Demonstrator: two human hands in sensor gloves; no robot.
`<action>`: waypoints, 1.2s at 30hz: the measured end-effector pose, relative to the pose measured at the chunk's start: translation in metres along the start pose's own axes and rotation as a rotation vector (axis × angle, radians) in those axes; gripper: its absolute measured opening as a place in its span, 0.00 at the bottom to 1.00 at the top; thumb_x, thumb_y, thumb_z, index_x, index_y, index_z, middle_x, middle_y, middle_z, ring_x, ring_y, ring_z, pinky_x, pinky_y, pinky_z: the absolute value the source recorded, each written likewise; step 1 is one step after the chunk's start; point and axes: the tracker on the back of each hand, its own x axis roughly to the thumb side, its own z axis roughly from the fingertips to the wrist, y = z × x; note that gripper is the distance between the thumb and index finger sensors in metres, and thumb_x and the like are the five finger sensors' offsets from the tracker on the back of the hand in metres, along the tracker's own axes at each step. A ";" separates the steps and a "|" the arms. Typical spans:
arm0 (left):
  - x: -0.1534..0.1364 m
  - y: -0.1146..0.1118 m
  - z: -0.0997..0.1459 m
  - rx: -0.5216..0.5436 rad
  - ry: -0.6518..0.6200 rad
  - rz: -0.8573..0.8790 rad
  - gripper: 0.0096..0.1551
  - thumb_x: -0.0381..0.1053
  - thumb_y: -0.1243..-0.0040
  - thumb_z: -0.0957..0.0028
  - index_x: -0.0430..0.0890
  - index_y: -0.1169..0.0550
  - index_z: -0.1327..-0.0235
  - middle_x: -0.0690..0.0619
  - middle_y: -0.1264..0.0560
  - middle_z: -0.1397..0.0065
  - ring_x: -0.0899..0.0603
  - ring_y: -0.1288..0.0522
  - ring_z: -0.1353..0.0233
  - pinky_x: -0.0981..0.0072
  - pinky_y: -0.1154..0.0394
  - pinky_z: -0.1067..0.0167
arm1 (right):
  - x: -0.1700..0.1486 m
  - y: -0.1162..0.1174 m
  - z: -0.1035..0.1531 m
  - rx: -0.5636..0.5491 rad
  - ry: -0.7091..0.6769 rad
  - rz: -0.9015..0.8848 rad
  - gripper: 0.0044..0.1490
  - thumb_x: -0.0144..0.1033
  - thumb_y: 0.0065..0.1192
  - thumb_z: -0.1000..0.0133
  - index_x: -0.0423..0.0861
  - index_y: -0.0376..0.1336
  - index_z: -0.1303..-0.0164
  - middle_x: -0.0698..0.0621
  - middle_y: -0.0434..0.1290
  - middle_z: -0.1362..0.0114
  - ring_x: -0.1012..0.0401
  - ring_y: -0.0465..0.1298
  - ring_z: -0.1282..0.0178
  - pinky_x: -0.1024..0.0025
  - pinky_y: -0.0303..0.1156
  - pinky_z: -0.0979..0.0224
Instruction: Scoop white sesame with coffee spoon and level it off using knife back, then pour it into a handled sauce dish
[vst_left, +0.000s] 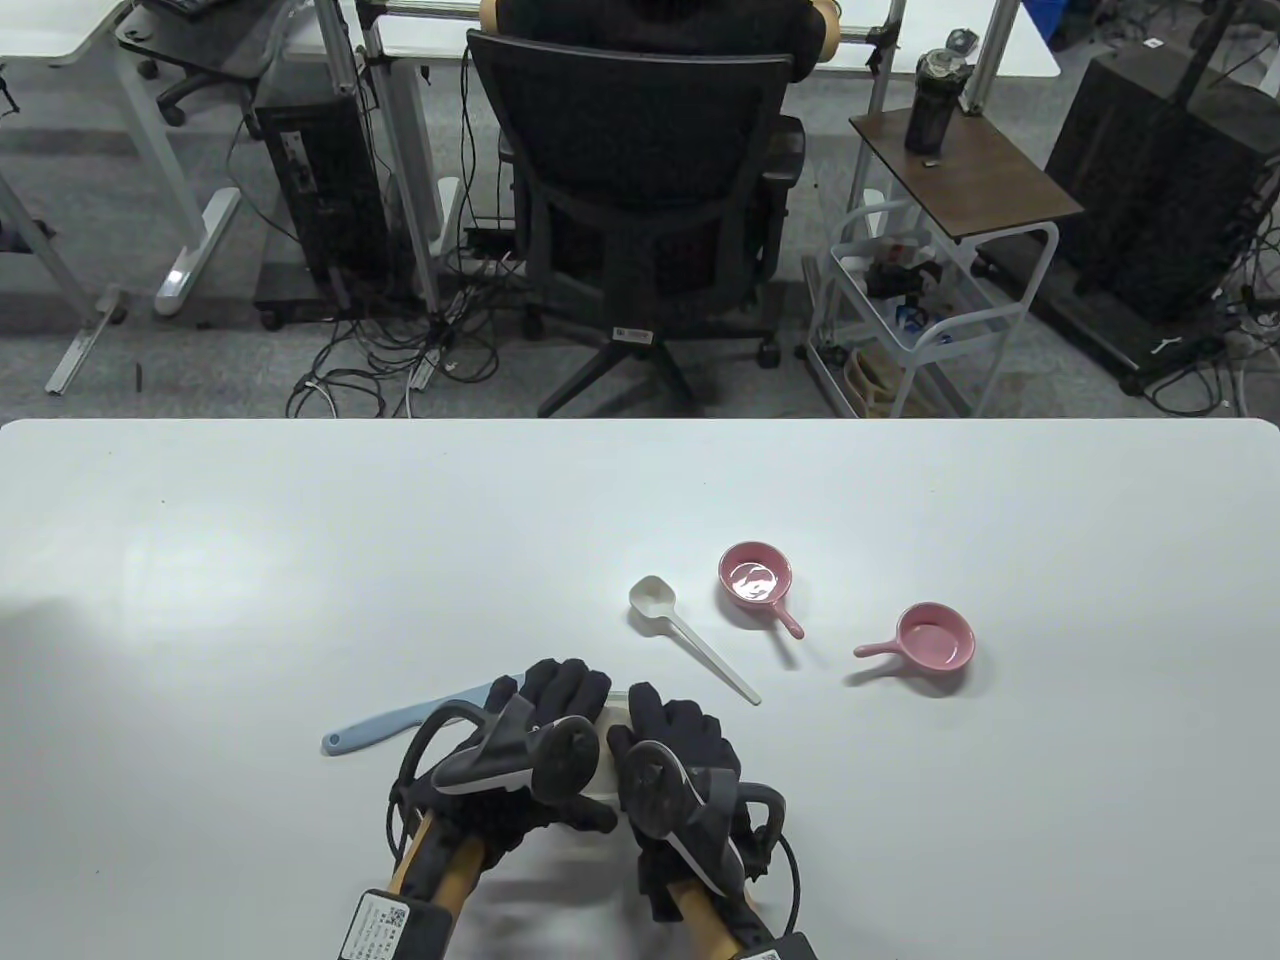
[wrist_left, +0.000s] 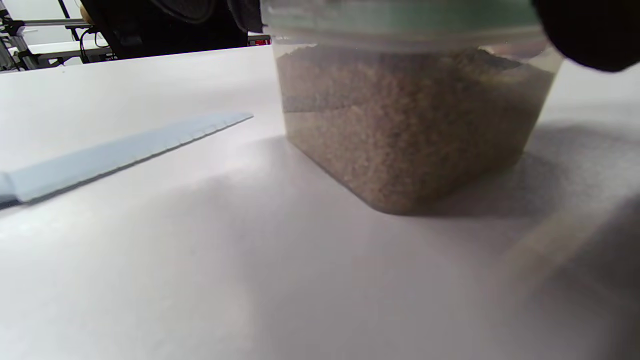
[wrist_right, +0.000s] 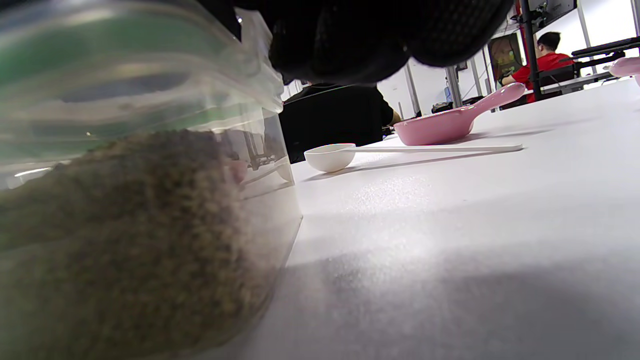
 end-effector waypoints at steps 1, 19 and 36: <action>0.000 0.000 0.000 -0.003 -0.001 0.000 0.75 0.84 0.47 0.56 0.46 0.60 0.08 0.43 0.52 0.04 0.30 0.48 0.06 0.28 0.47 0.18 | 0.000 0.000 0.000 -0.002 -0.001 0.006 0.32 0.48 0.66 0.39 0.48 0.68 0.26 0.46 0.76 0.38 0.51 0.77 0.48 0.53 0.75 0.42; -0.042 0.033 0.030 0.143 0.149 0.017 0.74 0.85 0.49 0.55 0.44 0.57 0.07 0.41 0.48 0.05 0.31 0.42 0.08 0.26 0.49 0.19 | -0.043 -0.057 -0.019 0.027 0.066 0.047 0.41 0.59 0.51 0.36 0.55 0.54 0.13 0.44 0.60 0.12 0.44 0.66 0.19 0.45 0.63 0.21; -0.195 -0.015 0.122 0.076 0.783 0.112 0.74 0.81 0.49 0.47 0.38 0.63 0.09 0.32 0.53 0.07 0.24 0.44 0.11 0.26 0.47 0.20 | -0.133 -0.051 -0.009 -0.035 0.252 0.165 0.46 0.65 0.46 0.38 0.61 0.41 0.10 0.47 0.39 0.06 0.43 0.42 0.10 0.38 0.42 0.18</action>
